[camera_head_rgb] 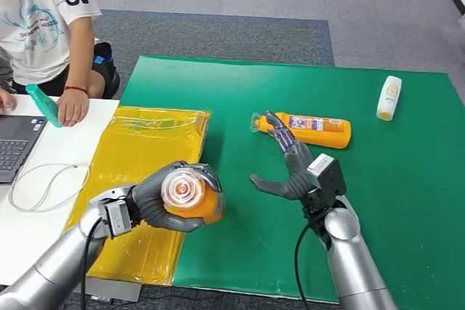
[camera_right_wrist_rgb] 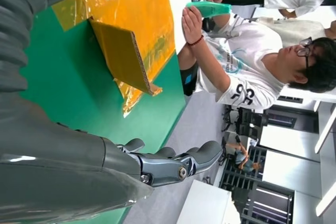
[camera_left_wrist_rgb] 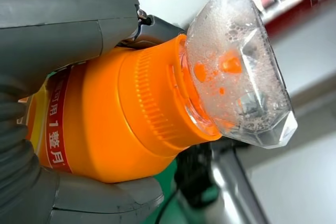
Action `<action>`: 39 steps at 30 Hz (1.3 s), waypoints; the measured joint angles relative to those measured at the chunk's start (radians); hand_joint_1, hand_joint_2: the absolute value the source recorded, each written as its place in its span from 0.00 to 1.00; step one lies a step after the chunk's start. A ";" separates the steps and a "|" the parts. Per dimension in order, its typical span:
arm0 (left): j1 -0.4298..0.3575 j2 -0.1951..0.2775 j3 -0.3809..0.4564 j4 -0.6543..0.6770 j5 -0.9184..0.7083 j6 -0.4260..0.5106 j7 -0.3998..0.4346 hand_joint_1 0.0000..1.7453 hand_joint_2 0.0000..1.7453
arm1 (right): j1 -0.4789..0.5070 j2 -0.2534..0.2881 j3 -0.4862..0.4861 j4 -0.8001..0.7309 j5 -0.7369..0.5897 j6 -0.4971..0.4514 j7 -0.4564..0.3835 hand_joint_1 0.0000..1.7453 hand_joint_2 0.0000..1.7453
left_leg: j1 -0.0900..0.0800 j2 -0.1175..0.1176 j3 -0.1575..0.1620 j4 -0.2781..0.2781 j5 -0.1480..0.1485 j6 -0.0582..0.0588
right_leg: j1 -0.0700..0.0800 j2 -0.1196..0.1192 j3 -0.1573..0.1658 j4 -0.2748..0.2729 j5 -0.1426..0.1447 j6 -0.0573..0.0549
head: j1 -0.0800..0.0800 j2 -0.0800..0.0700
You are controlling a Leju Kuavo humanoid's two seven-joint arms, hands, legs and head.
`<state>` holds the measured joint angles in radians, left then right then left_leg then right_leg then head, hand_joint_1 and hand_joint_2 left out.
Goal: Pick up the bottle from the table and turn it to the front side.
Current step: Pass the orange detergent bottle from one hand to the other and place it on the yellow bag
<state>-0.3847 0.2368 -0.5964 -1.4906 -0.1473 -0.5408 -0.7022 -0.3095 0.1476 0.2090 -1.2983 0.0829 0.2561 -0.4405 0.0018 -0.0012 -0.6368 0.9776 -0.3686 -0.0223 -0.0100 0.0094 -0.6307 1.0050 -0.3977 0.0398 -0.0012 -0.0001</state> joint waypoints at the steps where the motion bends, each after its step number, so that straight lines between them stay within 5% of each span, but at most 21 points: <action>1: -0.023 0.027 -0.029 -0.003 0.013 -0.010 0.000 1.00 1.00 | -0.009 0.000 -0.002 0.015 -0.003 0.001 -0.003 0.00 1.00 | 0.000 0.000 0.000 0.000 0.000 0.000 | 0.000 0.000 0.000 0.000 0.000 0.000 | 0.000 0.000; 10: -0.191 0.214 -0.189 -0.010 0.087 -0.135 0.000 1.00 1.00 | -0.060 0.000 -0.005 0.116 -0.015 0.005 -0.022 0.00 1.00 | 0.001 0.000 0.000 0.000 0.001 -0.001 | 0.001 0.000 0.000 0.000 0.000 0.000 | 0.000 0.000; 16: -0.289 0.287 -0.245 -0.005 0.118 -0.203 0.015 1.00 1.00 | -0.078 0.001 -0.004 0.157 -0.016 0.005 -0.027 0.00 1.00 | 0.001 0.000 -0.001 0.000 0.001 -0.001 | 0.001 0.000 0.000 0.000 0.000 -0.001 | 0.000 0.000; 22: -0.554 0.377 -0.398 0.031 0.317 -0.326 0.275 1.00 1.00 | -0.111 0.010 0.004 0.226 -0.018 0.004 -0.054 0.00 1.00 | 0.003 0.000 -0.001 0.000 0.002 -0.002 | 0.002 0.000 -0.001 0.001 0.001 -0.002 | 0.000 0.000; 30: -0.856 0.384 -0.676 0.132 0.294 -0.198 0.499 1.00 1.00 | -0.128 0.032 0.010 0.290 0.026 -0.022 -0.062 0.00 1.00 | 0.003 0.000 -0.001 0.000 0.003 -0.002 | 0.002 0.000 -0.002 0.001 0.002 -0.003 | 0.000 0.000; 35: -0.887 0.342 -0.805 0.222 0.228 -0.161 0.516 1.00 1.00 | -0.128 0.045 0.010 0.291 0.061 -0.017 -0.049 0.00 1.00 | 0.003 0.000 -0.002 0.000 0.003 -0.002 | 0.003 0.000 -0.002 0.001 0.002 -0.003 | 0.000 0.000; 39: -0.887 0.321 -0.854 0.269 0.252 -0.220 0.488 1.00 1.00 | -0.132 0.058 0.010 0.299 0.075 -0.006 -0.045 0.00 1.00 | 0.003 0.000 -0.003 0.000 0.003 -0.002 | 0.003 0.000 -0.003 0.001 0.002 -0.003 | 0.000 0.000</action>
<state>-1.2717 0.5574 -1.4506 -1.2220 0.1048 -0.7605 -0.2137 -0.4418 0.2061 0.2192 -0.9995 0.1578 0.2504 -0.4855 0.0048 -0.0014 -0.6395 0.9777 -0.3659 -0.0248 -0.0073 0.0095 -0.6333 1.0062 -0.3954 0.0371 -0.0011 -0.0001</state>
